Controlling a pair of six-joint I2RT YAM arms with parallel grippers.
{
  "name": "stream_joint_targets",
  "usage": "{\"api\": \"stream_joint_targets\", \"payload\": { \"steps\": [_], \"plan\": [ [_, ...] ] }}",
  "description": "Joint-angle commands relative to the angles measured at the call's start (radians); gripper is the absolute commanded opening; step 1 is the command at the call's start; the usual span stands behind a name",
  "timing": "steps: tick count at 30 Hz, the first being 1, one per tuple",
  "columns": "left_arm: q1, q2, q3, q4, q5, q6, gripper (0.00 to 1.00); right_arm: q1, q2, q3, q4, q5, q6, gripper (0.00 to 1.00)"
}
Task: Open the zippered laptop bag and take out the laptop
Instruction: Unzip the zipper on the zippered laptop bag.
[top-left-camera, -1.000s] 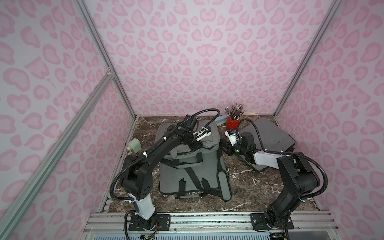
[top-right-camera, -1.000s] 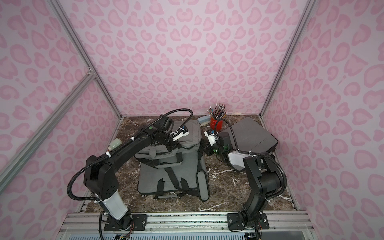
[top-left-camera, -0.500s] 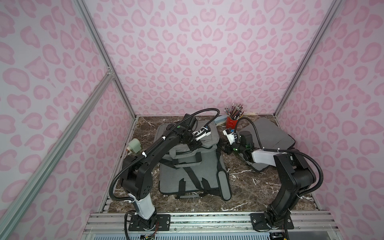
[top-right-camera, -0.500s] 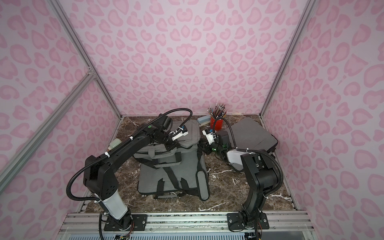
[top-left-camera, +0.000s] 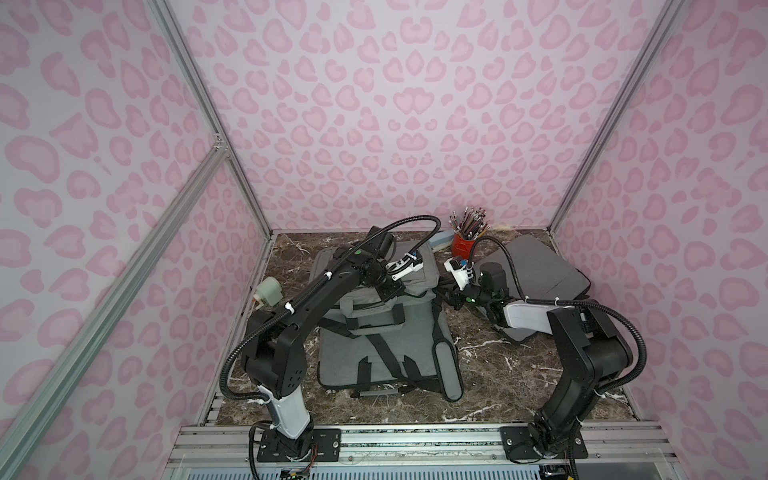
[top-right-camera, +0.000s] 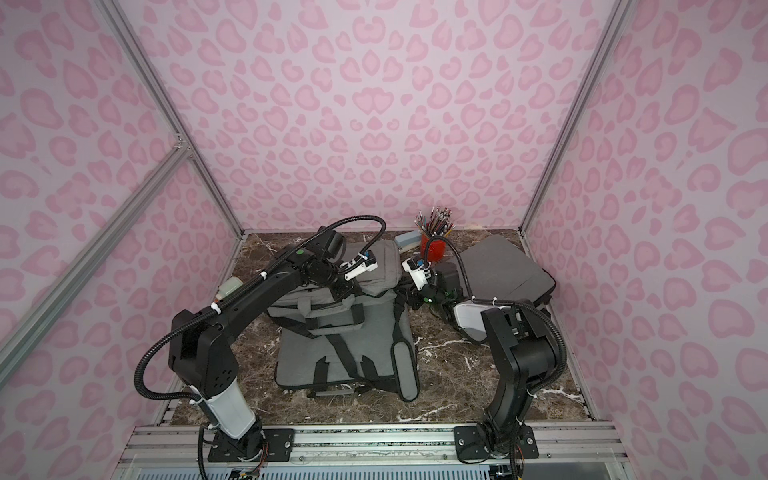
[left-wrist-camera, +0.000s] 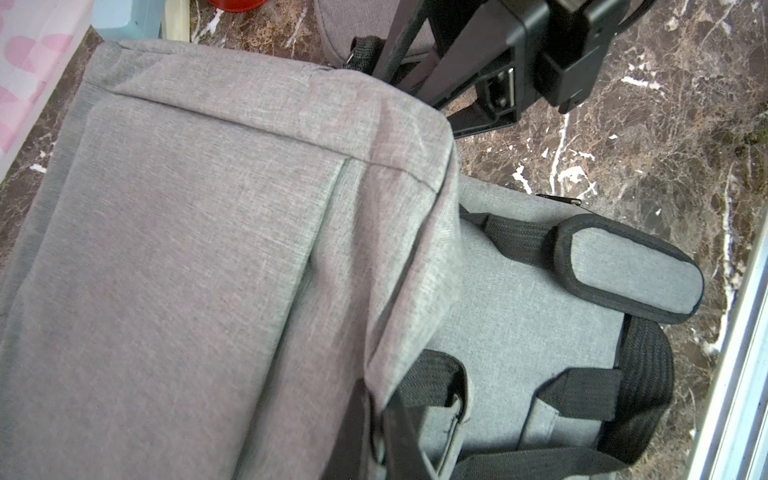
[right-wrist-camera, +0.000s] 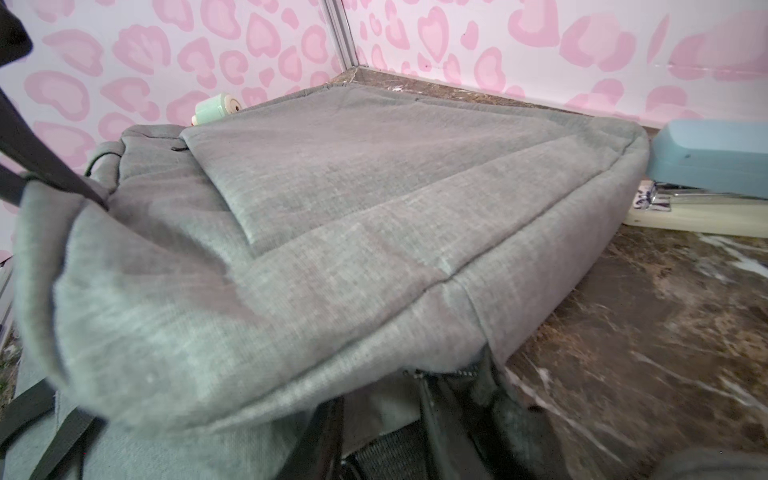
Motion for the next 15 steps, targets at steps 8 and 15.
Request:
{"api": "stream_joint_targets", "payload": {
  "steps": [8,15],
  "plan": [
    [0.013,-0.018,0.011,0.019,0.055,0.015,0.03,0.001,-0.043,-0.069,0.077,0.081,-0.075,0.34],
    [0.013,-0.017,0.016,0.011,0.074,0.026,0.03,0.023,-0.029,-0.057,0.094,0.057,-0.108,0.35]
  ]
}}
